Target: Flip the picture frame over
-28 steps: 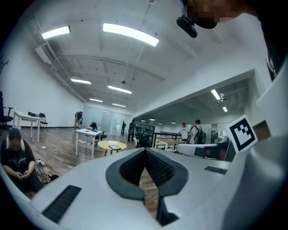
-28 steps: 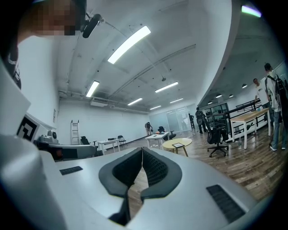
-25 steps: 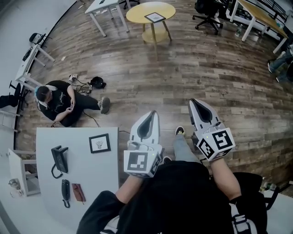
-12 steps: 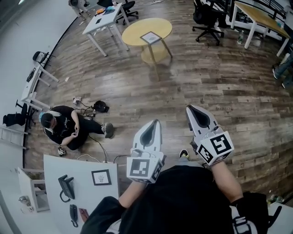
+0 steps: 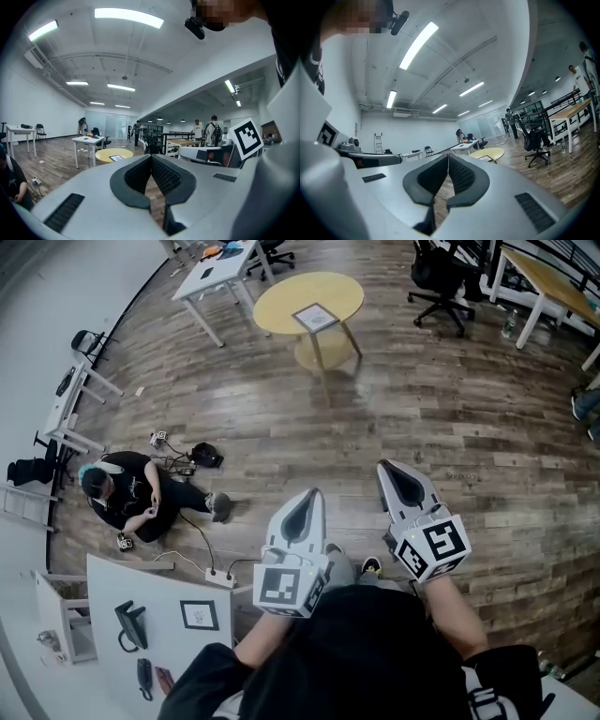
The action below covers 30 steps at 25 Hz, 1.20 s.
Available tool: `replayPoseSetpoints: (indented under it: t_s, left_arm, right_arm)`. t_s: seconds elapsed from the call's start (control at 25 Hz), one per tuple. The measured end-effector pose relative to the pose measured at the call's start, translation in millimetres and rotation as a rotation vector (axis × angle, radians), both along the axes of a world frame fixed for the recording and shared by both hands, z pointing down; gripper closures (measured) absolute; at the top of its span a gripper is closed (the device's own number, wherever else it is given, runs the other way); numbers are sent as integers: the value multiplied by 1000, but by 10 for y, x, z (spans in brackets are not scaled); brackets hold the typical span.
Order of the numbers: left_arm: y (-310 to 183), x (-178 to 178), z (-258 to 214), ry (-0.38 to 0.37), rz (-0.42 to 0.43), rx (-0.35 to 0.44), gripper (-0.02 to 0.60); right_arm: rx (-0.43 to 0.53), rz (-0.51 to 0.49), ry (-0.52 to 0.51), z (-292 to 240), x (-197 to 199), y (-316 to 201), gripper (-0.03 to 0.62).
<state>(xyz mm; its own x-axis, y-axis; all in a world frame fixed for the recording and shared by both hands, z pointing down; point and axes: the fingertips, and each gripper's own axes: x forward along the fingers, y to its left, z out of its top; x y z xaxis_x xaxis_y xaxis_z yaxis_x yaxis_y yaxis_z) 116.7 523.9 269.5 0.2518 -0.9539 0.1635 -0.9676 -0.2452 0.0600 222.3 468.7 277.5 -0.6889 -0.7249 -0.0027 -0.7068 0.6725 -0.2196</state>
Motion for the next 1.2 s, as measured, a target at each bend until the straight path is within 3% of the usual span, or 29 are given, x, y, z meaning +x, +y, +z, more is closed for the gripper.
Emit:
replayPoseSetpoints:
  t_s: [0.28, 0.64, 0.96, 1.2]
  left_arm:
    - [-724, -175, 137, 3, 42, -2, 560]
    - [-2010, -931, 85, 42, 25, 15, 559]
    - [-2726, -1450, 118, 77, 52, 23, 559]
    - [-3121, -1603, 234, 85, 74, 9, 559]
  right_arm:
    - [-25, 20, 15, 150, -183, -697, 574]
    - [-33, 28, 57, 107, -878, -1974, 574]
    - [-37, 12, 85, 154, -1527, -2681, 574]
    - [-45, 43, 99, 179, -1621, -3052, 574]
